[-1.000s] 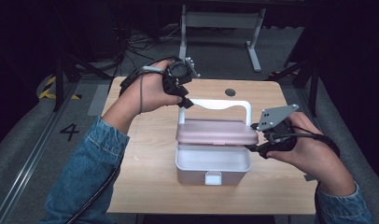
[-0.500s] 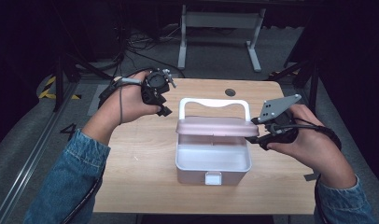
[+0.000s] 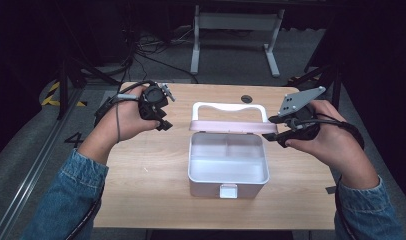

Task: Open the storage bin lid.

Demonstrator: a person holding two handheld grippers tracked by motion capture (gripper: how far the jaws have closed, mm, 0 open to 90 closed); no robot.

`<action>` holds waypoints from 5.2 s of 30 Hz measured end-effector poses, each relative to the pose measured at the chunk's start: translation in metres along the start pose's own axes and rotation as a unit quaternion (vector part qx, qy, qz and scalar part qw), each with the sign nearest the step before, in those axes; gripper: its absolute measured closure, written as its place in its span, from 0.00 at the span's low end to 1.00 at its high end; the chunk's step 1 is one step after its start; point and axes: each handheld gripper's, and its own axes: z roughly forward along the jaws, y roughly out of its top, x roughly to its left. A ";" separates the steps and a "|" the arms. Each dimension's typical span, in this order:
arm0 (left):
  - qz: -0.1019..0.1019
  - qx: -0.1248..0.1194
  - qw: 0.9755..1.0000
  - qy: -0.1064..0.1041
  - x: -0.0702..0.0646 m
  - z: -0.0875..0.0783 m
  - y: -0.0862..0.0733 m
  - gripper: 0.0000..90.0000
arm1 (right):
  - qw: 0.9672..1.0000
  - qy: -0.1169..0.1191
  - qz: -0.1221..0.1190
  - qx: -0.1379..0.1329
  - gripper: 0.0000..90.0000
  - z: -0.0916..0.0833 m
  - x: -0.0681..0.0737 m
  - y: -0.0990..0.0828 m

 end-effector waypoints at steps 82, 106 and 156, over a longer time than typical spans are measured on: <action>-0.112 0.004 0.994 -0.021 -0.013 0.039 -0.129 0.60 | 0.992 0.020 0.093 0.081 0.64 0.095 -0.136 0.041; -0.119 0.011 0.992 -0.037 -0.005 0.053 -0.141 0.60 | 0.982 0.056 0.153 0.100 0.49 0.154 -0.163 0.017; -0.109 -0.012 0.993 -0.035 -0.010 0.045 -0.131 0.59 | 0.985 -0.005 0.147 0.089 0.44 0.103 -0.152 -0.013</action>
